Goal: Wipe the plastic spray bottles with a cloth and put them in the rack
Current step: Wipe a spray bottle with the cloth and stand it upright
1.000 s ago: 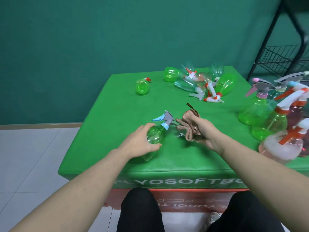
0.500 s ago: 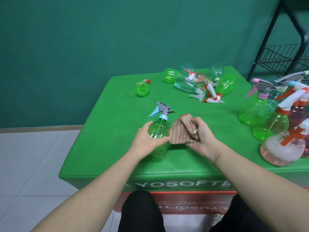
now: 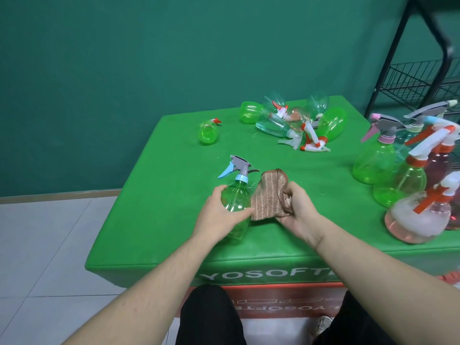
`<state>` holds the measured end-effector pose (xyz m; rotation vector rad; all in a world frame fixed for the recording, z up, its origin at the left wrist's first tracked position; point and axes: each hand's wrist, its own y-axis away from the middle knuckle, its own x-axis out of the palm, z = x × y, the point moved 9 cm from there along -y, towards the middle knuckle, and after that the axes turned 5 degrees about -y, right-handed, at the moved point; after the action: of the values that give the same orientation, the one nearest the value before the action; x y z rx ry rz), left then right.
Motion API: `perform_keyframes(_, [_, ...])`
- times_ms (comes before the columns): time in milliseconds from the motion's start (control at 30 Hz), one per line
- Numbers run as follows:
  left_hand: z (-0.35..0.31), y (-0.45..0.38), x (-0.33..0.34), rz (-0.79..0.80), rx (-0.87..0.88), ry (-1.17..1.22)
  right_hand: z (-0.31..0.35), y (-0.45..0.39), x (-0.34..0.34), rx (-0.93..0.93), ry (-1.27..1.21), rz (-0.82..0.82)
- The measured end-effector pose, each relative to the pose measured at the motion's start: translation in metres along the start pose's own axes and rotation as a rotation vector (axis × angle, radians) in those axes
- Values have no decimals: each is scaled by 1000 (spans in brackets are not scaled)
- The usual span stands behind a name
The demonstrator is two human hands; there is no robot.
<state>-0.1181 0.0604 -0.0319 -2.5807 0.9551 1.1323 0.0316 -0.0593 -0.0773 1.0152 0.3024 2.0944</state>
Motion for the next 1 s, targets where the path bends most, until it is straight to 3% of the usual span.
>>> perform_keyframes(233, [-13, 1, 4, -31, 45, -175, -4, 2, 3, 43, 31, 36])
perform_keyframes(433, [-16, -2, 15, -22, 46, -198, 2, -6, -9, -53, 87, -100])
perform_keyframes(767, [-17, -3, 13, -143, 123, -415, 5, 0, 4, -118, -78, -85])
perform_keyframes(1000, [-25, -3, 23, -44, 234, -510, 3, -7, 27, -39, -188, -72])
